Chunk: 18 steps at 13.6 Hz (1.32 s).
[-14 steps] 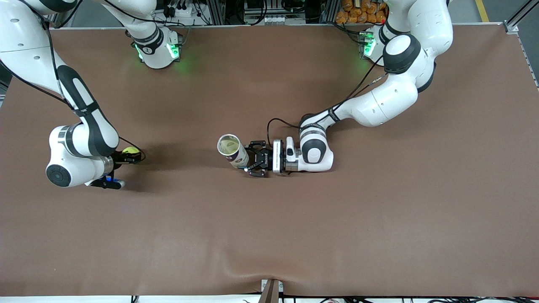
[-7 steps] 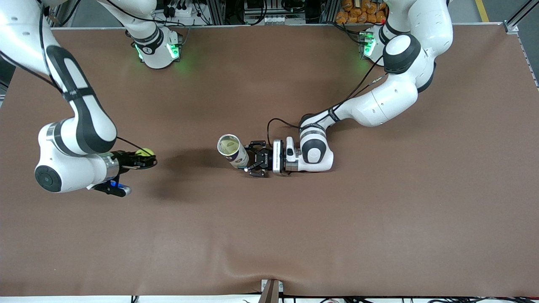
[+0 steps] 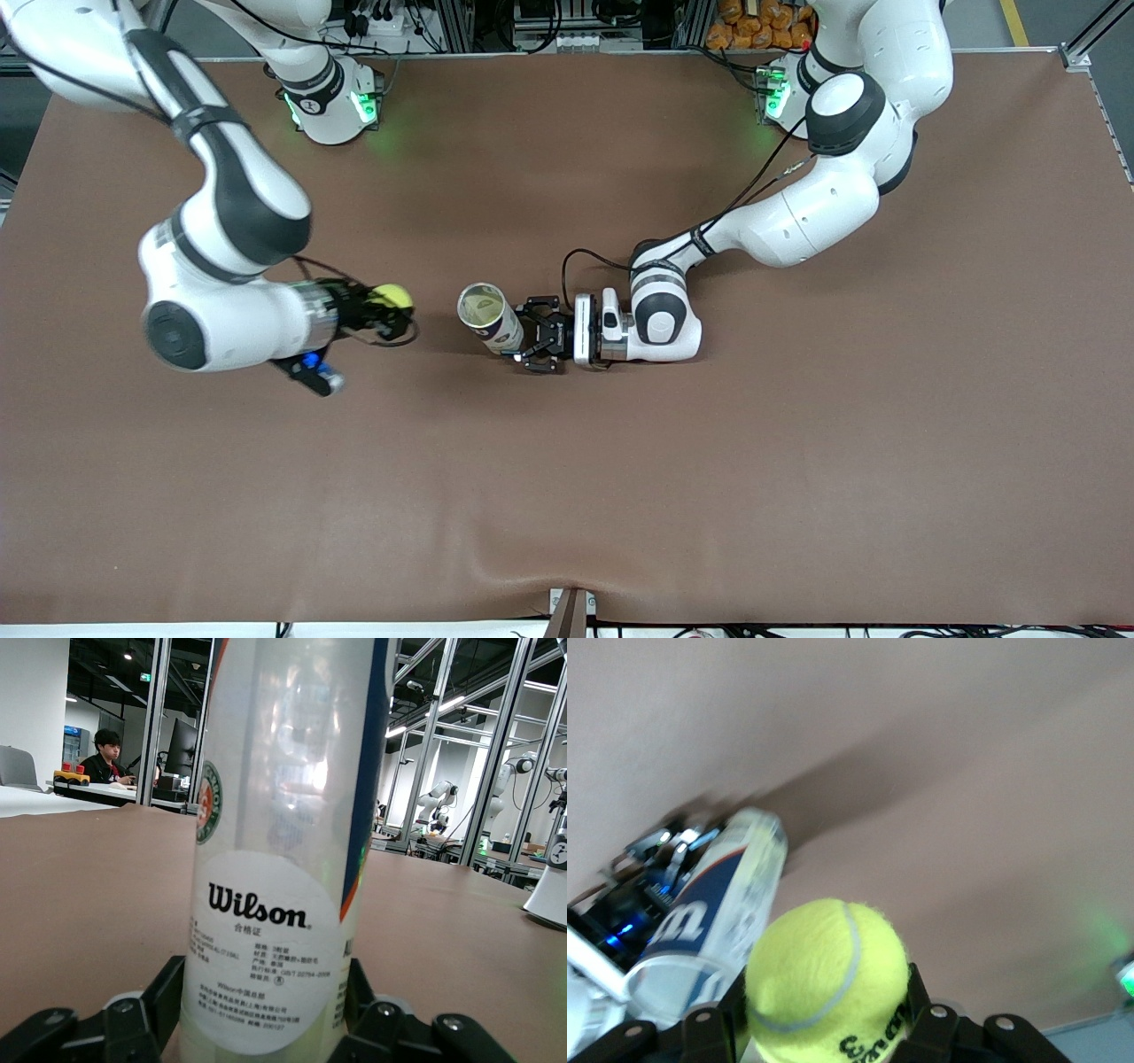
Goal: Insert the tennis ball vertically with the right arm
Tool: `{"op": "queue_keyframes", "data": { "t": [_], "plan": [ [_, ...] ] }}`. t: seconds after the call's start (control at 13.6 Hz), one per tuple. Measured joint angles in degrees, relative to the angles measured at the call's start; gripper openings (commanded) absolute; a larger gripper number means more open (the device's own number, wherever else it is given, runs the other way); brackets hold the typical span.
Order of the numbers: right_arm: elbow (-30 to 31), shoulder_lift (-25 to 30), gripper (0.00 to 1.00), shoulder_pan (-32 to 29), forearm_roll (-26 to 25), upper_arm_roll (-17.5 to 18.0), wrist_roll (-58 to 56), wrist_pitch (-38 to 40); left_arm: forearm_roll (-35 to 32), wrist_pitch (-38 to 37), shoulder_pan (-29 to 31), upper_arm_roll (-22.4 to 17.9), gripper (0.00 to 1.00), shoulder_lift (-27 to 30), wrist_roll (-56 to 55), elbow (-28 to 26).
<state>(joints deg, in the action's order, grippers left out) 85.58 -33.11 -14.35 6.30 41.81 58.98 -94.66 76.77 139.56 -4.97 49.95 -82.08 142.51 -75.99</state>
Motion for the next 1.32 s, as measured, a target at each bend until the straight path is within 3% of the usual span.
{"op": "queue_keyframes", "data": {
  "t": [0.22,0.66,0.88,0.95,1.03,1.1,1.32],
  "plan": [
    [-0.03,-0.23,0.28,2.44,3.76,-0.03,5.74,-4.29,0.00,0.00,0.00,0.00,0.75,0.00,0.00,0.00],
    [-0.02,-1.04,0.30,7.45,3.82,-0.43,9.75,-9.27,0.00,0.00,0.00,0.00,0.75,0.00,0.00,0.00],
    [-0.02,-1.83,0.33,10.82,3.64,-2.89,11.26,-10.88,0.00,-0.01,0.00,-0.01,0.75,0.00,0.00,0.00],
    [-0.02,-1.93,0.43,11.25,3.60,-3.60,11.27,-10.90,0.00,-0.02,0.00,-0.04,0.75,0.00,0.00,0.00],
    [-0.02,-1.97,0.87,11.30,3.59,-3.93,11.27,-10.89,0.00,-0.03,0.00,-0.05,0.76,0.01,0.00,0.00],
    [-0.02,-1.96,1.00,11.30,3.59,-4.18,11.27,-10.89,0.00,-0.04,0.00,-0.06,0.76,0.01,0.00,0.00],
    [-0.05,-1.96,1.00,11.30,3.59,-4.47,11.28,-10.89,0.00,-0.07,0.00,-0.07,0.77,0.01,0.00,0.01]
  ]
}}
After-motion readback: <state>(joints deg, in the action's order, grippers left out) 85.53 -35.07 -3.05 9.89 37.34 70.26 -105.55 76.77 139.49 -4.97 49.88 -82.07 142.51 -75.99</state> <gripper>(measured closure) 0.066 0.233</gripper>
